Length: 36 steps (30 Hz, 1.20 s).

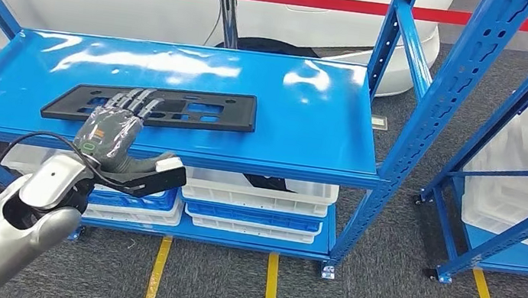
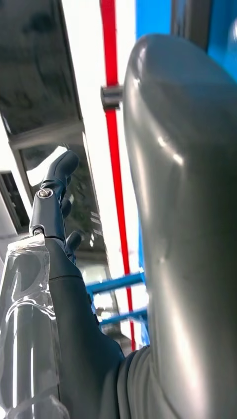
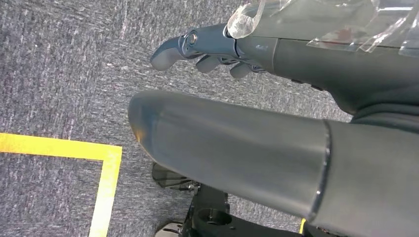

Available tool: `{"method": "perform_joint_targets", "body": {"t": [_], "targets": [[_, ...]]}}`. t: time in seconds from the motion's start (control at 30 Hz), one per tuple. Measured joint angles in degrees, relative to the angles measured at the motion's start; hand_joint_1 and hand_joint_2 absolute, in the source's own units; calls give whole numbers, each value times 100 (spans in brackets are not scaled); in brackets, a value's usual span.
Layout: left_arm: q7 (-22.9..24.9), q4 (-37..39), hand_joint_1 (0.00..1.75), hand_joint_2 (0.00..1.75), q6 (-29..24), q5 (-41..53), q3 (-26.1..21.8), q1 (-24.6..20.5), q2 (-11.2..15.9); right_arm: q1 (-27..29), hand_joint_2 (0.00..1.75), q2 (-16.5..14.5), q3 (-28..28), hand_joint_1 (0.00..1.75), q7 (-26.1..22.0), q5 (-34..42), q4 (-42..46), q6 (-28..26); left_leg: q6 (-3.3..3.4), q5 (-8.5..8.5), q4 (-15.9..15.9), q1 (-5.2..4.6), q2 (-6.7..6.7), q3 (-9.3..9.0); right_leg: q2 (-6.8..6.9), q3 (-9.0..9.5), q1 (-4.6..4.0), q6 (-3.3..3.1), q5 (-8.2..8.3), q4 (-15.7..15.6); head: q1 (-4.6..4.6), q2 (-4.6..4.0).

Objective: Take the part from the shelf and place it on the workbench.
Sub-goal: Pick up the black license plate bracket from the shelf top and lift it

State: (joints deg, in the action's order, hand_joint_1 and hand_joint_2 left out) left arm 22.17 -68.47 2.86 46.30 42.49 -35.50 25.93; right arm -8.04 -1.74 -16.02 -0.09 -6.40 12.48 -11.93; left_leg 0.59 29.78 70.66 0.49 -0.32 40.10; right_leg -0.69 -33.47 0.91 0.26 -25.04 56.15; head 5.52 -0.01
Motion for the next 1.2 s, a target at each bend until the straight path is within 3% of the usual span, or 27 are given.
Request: {"method": "perform_joint_targets", "body": {"t": [0.1,0.17,0.27,0.33,0.4,0.43,0.47,0.5,0.57,0.63,0.67,0.8,0.83,0.9,0.93,0.97,1.0,1.03,1.1,1.13,1.2], "targets": [[-17,-135,0,0,34,39,1,-43,-18,-4,0,-5,-1,0,-2,4,-1,0,78,-592,-1179,-27,-1,-495,-9,107,-12,50,-72,-2,0,0],[-24,-208,0,0,86,54,3,-71,-35,-9,0,-7,-1,0,-5,5,-1,1,116,-658,-1524,-64,-5,-655,-10,128,-24,105,-103,-14,-1,1],[-25,-294,0,0,120,67,4,-84,-61,-13,0,-6,-2,0,-7,6,-1,2,183,-653,-1575,-55,-8,-695,-1,128,-19,197,-149,6,-3,1],[-25,-341,0,0,128,66,5,-101,-84,-12,0,-7,-4,0,-8,6,-1,4,245,-650,-1613,-29,-2,-754,7,-58,-22,244,-368,425,-7,1],[-25,-355,0,0,161,39,11,-101,-106,-1,0,-8,-5,0,-8,9,-2,8,296,-614,-1616,-44,3,-798,11,-480,-21,266,-694,1239,-10,1],[-23,-355,0,0,182,19,16,-88,-117,6,0,-8,-5,0,-8,16,-2,10,312,-596,-1616,-51,2,-817,11,-680,-20,272,-778,1573,-10,0],[-20,-355,0,0,200,2,21,-70,-127,12,0,-8,-5,0,-8,25,-2,11,318,-575,-1615,-56,-3,-841,11,-788,-20,273,-746,1701,-10,0],[-16,-355,0,0,211,-8,24,-53,-136,15,0,-8,-5,0,-8,33,-2,13,316,-552,-1614,-58,-9,-871,11,-779,-20,268,-603,1592,-10,0],[-8,-355,0,0,216,-15,24,-34,-148,15,0,-8,-5,0,-9,41,-2,13,291,-493,-1611,-58,-20,-947,12,-471,-20,242,-134,817,-10,0],[-1,-355,0,0,226,-22,20,-37,-150,11,0,-7,-5,0,-9,43,-2,13,243,-426,-1602,-82,-24,-993,11,-169,-30,198,123,138,-9,0],[9,-355,0,0,235,-30,19,-37,-151,9,0,-6,-5,0,-8,45,-2,13,217,-400,-1604,-93,-25,-1001,10,-107,-39,172,138,-1,-9,0],[102,-354,0,0,296,-85,-10,-8,-137,8,0,-16,-4,0,-7,55,-1,15,95,-273,-1485,-75,-17,-959,8,-56,-25,56,93,-63,-2,1],[134,-353,0,0,312,-87,-24,2,-123,12,0,-17,-4,0,-7,57,0,16,54,-153,-1236,-60,-12,-836,9,-34,-7,30,85,-74,3,1],[201,-347,0,0,358,-79,-36,52,-89,20,0,-15,-3,0,-7,59,0,22,-18,157,-424,-22,-5,-393,13,3,1,-6,45,-76,11,1],[229,-341,0,0,383,-74,-36,93,-71,23,0,-15,-3,0,-7,60,0,27,-42,253,-46,-6,-5,-161,12,24,4,-10,23,-75,11,1],[247,-334,0,0,398,-72,-37,134,-56,27,0,-16,-3,0,-7,62,0,31,-58,247,160,6,-5,-2,9,55,9,-7,-5,-75,11,1],[259,-327,0,0,408,-74,-37,162,-45,30,0,-16,-4,0,-7,63,0,35,-70,124,135,19,-5,49,4,96,21,4,-38,-74,11,1],[268,-322,0,0,411,-81,-41,177,-33,33,0,-16,-4,0,-7,64,0,40,-81,-102,-142,31,-3,-26,2,150,34,22,-78,-74,12,1],[287,-316,0,0,414,-110,-57,185,-1,28,0,-16,-4,0,-9,65,0,49,-87,-575,-1018,40,7,-366,1,264,50,87,-168,-77,13,1],[294,-313,0,0,417,-132,-65,190,16,22,0,-15,-4,0,-11,65,0,52,-67,-698,-1351,30,9,-514,-3,307,50,127,-208,-87,13,1],[301,-301,0,0,420,-170,-86,222,46,13,0,-15,-4,0,-14,65,0,54,9,-696,-1587,-1,1,-632,-10,362,37,209,-235,-118,12,1]]}}
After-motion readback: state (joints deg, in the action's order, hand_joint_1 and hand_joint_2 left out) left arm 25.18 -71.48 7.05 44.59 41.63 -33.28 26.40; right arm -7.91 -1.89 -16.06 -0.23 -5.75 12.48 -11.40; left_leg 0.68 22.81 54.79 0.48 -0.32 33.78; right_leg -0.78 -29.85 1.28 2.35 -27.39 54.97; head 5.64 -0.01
